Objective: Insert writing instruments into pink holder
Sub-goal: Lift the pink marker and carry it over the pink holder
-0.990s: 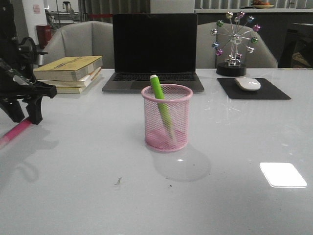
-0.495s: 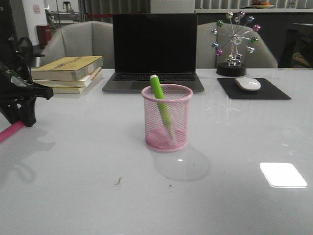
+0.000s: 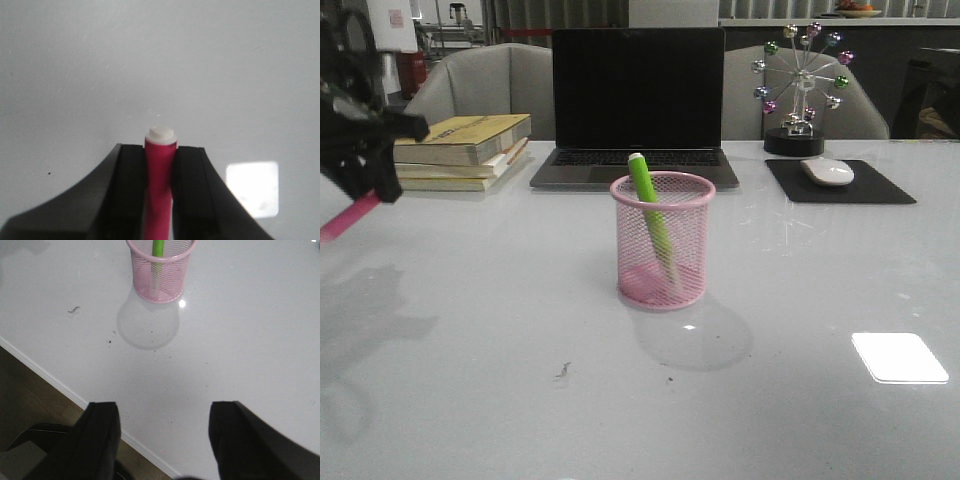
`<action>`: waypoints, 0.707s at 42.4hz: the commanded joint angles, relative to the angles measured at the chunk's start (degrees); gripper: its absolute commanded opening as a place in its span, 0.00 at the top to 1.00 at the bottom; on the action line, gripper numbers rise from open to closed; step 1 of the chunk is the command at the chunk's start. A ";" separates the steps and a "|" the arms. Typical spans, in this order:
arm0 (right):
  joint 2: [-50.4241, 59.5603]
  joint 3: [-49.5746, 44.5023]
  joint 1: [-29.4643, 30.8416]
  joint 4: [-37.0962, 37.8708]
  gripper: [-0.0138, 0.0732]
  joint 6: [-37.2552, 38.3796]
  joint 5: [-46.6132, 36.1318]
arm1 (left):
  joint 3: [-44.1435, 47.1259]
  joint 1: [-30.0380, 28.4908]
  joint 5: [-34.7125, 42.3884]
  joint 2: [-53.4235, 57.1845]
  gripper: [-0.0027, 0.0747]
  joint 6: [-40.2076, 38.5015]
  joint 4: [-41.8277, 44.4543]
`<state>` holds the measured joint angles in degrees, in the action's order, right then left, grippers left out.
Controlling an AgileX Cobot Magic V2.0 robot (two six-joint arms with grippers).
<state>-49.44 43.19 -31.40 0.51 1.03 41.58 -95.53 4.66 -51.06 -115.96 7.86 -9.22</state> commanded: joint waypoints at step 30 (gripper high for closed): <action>0.49 1.51 -0.01 0.68 0.27 -0.08 -3.14 | 40.67 34.73 72.22 35.39 0.85 12.55 -14.82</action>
<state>-49.44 43.19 -31.40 0.51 1.03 41.58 -53.53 34.94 7.92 -80.25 20.72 -23.54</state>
